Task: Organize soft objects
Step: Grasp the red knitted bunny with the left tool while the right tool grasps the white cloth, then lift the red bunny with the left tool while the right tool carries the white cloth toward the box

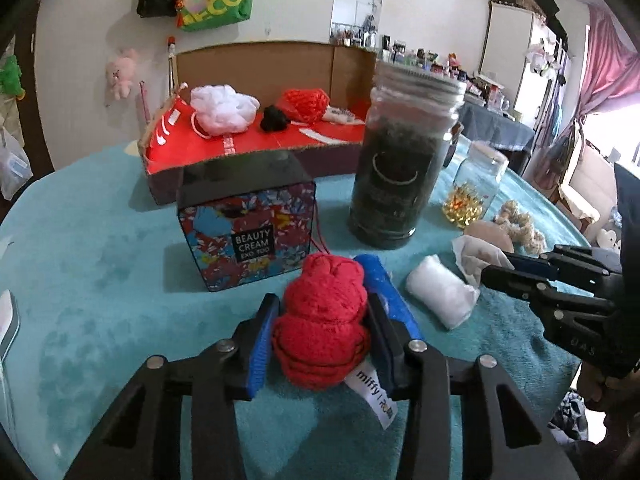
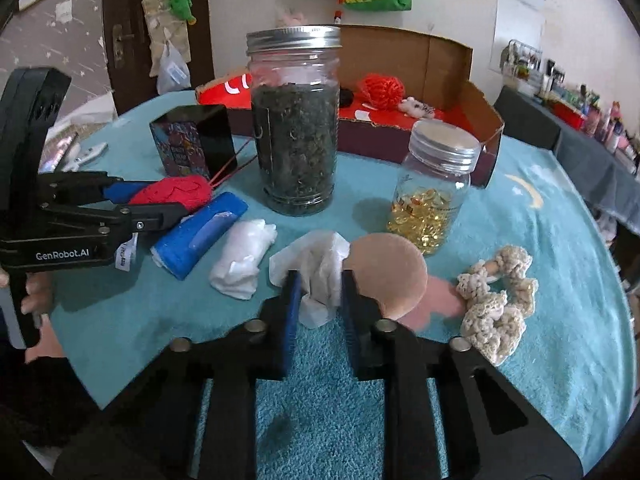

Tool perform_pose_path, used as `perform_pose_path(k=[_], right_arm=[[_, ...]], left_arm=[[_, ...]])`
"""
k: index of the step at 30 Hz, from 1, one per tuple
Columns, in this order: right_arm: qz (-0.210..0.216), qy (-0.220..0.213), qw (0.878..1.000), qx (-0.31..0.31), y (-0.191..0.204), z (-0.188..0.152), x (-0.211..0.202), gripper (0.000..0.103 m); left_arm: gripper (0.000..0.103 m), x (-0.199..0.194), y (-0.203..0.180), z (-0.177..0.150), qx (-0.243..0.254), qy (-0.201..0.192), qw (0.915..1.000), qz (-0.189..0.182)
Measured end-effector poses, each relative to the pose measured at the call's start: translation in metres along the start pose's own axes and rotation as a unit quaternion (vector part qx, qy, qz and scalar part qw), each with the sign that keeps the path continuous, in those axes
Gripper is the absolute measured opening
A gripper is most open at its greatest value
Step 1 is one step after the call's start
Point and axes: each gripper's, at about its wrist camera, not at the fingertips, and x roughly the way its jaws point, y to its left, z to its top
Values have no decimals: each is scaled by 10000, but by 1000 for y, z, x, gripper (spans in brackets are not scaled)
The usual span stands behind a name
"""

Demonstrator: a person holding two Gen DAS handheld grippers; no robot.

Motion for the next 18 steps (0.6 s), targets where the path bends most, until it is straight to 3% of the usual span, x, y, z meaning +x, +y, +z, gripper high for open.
perform_pose_path(k=[9, 18], right_arm=[[175, -289, 9991, 273, -5, 8, -15, 13], [245, -379, 9987, 220, 0, 15, -19, 13]], left_arm=[[45, -14, -21, 12, 134, -285, 9985, -458], [45, -10, -27, 15, 131, -232, 9982, -532]])
